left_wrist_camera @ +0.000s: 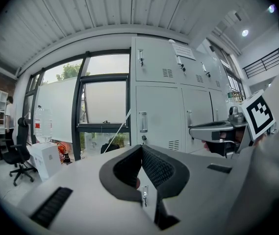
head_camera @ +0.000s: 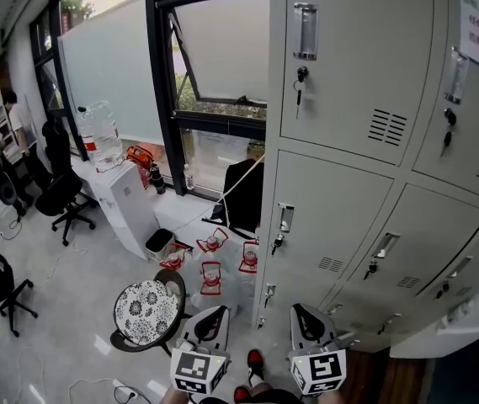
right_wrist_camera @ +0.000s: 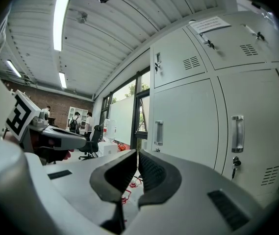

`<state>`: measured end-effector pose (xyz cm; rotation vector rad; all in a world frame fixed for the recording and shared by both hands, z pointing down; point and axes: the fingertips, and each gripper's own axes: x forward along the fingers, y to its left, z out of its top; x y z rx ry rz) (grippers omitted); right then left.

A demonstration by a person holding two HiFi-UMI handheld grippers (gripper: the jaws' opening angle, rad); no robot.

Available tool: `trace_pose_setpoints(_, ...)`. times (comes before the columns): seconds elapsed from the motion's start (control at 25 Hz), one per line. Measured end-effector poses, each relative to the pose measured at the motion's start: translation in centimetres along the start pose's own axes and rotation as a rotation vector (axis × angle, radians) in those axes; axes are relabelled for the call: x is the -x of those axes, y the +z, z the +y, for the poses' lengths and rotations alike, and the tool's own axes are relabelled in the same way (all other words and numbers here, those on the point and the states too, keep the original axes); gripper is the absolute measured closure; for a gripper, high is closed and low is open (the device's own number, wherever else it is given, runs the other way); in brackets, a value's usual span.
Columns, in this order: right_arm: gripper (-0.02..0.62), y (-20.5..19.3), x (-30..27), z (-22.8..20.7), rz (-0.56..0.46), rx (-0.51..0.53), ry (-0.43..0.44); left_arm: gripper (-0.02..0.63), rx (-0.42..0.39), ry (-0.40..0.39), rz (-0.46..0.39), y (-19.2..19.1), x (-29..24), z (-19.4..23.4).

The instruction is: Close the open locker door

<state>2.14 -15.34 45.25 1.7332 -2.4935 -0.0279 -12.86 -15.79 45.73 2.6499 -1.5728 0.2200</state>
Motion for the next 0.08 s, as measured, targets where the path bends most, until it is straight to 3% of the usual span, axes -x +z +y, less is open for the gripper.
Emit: trace_pose_setpoints(0.08, 0.572, -0.08, -0.09, 0.07, -0.002, 0.0, 0.004, 0.584, 0.003, 0.0, -0.001, -0.01, -0.08, 0.06)
